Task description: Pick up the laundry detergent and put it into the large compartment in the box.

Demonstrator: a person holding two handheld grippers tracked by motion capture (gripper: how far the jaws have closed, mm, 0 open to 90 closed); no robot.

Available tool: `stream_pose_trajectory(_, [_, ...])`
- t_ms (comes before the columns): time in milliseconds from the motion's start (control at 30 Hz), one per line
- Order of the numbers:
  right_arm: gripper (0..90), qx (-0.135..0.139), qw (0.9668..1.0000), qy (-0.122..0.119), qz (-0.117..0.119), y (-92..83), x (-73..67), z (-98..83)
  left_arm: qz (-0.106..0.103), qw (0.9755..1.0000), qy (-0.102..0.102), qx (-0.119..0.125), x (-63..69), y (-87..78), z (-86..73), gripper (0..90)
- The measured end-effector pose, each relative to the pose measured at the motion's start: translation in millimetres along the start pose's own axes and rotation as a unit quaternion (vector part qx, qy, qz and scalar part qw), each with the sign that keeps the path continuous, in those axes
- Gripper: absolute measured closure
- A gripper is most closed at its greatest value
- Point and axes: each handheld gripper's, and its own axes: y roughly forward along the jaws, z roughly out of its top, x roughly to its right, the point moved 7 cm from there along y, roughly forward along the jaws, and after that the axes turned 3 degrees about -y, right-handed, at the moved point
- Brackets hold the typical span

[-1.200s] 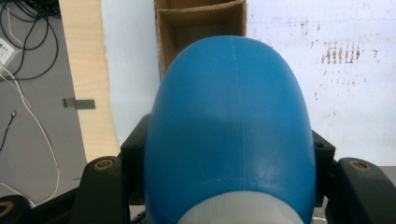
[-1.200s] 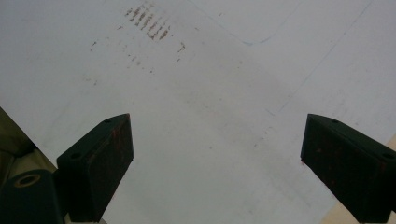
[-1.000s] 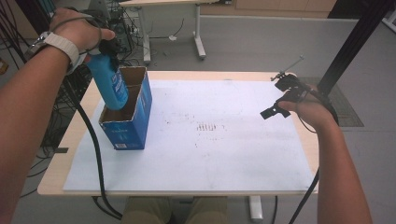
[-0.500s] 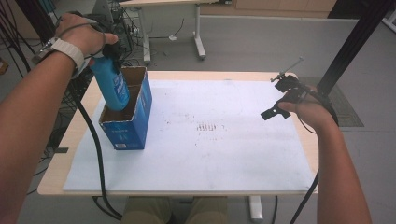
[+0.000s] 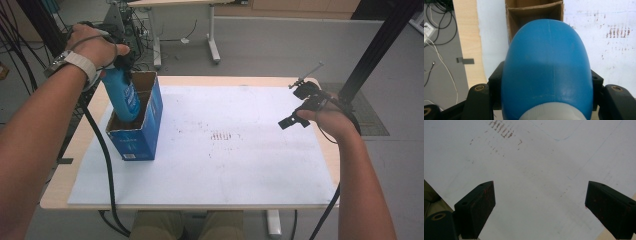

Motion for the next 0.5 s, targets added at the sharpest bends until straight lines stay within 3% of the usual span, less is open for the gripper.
stream_pose_trajectory(500, [9.3,-0.003,1.0000,0.003,-0.001,-0.2,0.4,-1.4,0.005,1.0000,-0.001,0.006,0.7,17.8,2.0,38.8])
